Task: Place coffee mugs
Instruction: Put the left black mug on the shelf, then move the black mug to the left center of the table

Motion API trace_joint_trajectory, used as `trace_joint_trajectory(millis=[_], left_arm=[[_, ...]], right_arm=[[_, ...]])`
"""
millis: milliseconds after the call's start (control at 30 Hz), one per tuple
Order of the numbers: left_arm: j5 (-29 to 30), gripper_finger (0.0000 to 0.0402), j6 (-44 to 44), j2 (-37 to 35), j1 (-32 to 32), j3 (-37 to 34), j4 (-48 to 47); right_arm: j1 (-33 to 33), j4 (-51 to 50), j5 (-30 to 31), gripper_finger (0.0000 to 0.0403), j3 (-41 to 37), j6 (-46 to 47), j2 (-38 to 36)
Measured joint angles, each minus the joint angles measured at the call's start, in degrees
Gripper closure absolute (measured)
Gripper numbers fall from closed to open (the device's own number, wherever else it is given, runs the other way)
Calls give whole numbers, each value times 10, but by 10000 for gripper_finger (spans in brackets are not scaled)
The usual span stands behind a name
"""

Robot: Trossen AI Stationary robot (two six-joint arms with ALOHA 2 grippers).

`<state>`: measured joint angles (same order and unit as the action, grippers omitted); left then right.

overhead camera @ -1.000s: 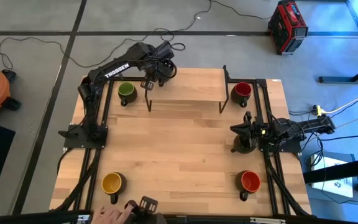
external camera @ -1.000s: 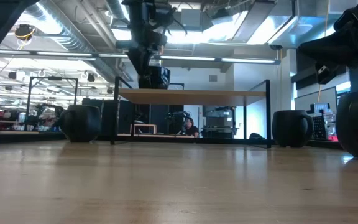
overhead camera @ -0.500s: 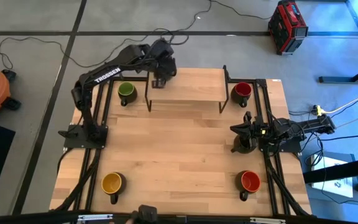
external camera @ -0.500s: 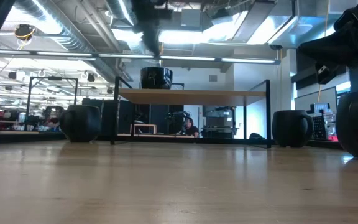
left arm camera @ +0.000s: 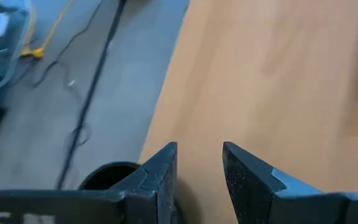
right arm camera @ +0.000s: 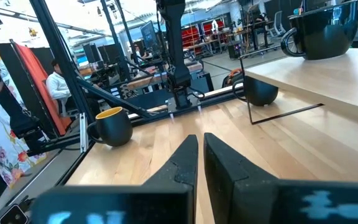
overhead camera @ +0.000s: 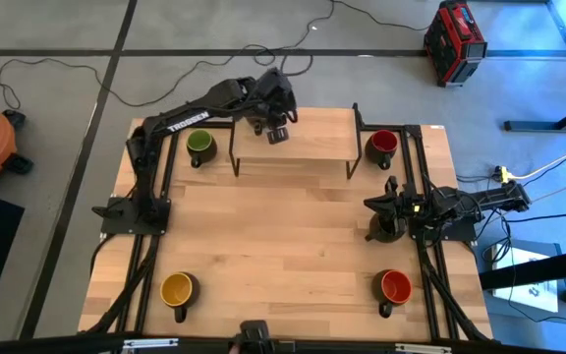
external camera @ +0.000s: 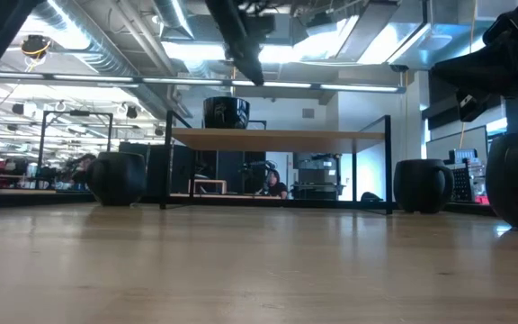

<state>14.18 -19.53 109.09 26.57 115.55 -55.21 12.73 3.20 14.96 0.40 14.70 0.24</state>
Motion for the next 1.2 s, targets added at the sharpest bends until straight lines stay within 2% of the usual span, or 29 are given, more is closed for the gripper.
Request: trace_joint_trajectory(millis=[133,300,433,633,900,1200], left_arm=[[77,279,-5,19,0,-1,-3],[87,279,-5,22,5,-1,-10],[120,279,-5,22,3,-1,-17],[119,279,-13,22,5,-1,-62],[165,279,-16,17,-5,-1,-74],[152,279,-2,9,-26,-1,-71]], right_arm=[[0,0,0,386,0,0,0],[0,0,0,386,0,0,0],[0,0,0,386,0,0,0],[0,0,0,386,0,0,0],[0,0,0,386,0,0,0],[0,4,0,386,0,0,0]])
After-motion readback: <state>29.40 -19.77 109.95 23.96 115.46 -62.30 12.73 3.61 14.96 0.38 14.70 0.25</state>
